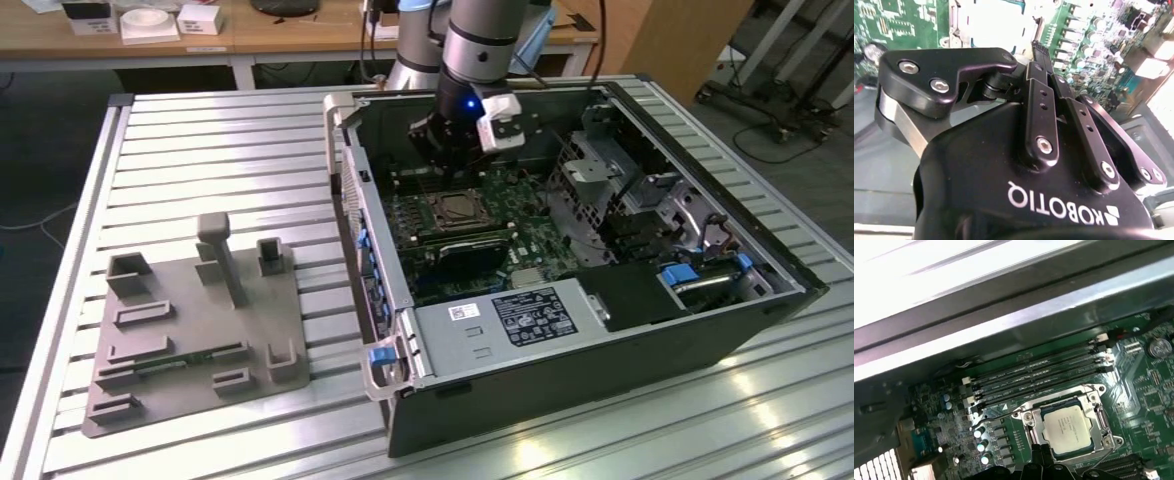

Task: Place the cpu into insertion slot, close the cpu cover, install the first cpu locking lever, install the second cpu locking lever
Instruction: 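Install the first cpu locking lever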

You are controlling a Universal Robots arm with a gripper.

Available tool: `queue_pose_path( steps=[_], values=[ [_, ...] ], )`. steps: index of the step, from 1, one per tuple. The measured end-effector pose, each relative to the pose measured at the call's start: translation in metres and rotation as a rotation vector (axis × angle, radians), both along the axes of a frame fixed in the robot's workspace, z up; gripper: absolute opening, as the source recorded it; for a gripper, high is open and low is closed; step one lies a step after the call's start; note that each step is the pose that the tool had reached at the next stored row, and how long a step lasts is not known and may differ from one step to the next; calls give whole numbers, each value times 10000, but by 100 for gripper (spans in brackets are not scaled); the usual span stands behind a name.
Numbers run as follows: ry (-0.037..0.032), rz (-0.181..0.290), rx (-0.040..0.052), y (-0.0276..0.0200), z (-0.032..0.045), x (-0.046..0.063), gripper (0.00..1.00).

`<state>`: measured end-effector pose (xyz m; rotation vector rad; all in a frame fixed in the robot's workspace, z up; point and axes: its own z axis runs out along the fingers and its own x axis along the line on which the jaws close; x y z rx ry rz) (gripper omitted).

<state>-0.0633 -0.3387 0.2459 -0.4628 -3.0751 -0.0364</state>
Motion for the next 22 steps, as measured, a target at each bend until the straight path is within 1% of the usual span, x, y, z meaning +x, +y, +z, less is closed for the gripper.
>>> queue_pose_path(
  steps=[7,12,16,22],
  values=[
    [0,1139,20,0,-1,0,11],
    [-13,1410,20,0,20,0,11],
    [-16,1662,21,0,22,-1,11],
    [-13,2729,20,0,20,0,11]
  ],
)
